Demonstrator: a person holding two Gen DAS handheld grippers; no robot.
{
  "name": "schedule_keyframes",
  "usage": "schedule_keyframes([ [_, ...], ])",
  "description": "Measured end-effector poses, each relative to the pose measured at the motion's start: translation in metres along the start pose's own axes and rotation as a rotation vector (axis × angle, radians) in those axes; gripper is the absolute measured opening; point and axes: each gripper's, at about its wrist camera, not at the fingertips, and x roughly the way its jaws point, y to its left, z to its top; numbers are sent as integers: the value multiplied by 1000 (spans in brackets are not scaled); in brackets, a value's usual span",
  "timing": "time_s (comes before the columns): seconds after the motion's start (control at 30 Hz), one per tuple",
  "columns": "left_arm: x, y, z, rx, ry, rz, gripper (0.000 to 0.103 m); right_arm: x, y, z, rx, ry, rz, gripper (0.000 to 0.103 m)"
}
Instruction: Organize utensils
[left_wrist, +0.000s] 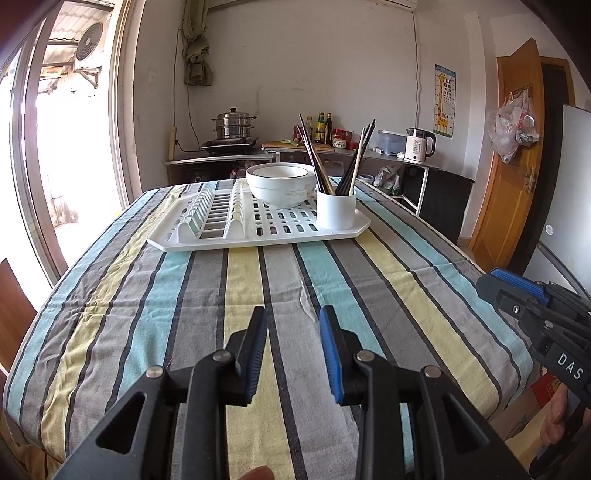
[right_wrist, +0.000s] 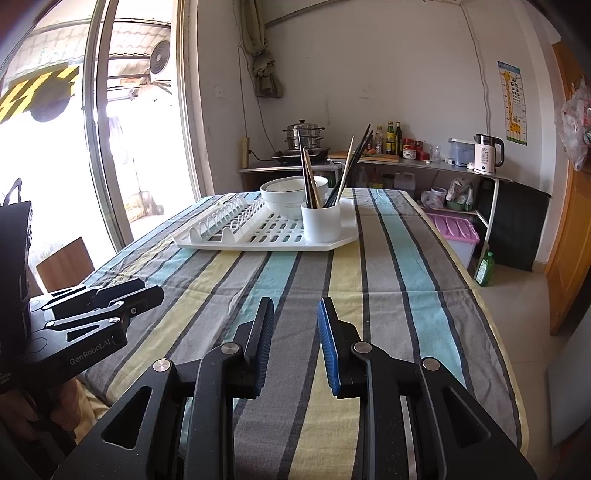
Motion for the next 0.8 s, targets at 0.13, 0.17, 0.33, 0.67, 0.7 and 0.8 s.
schedule_keyframes([
  [0.13, 0, -1, 0, 3, 1, 2, 31, 1, 1, 0, -2, 3, 1, 26],
  [0.17, 0, -1, 0, 4, 1, 2, 31, 1, 1, 0, -1, 2, 3, 26],
  [0.33, 0, -1, 0, 5, 3, 1, 31, 1, 2, -1, -3, 8, 5, 26],
  [0.67, 0, -3, 0, 7, 2, -5, 31, 1, 3, 0, -3, 9, 9, 26],
  [0.7, 0, -3, 0, 8, 2, -5, 31, 2, 3, 0, -3, 10, 10, 26],
  [0.8, 1, -3, 0, 8, 6, -8, 31, 3, 3, -1, -5, 12, 13, 26],
])
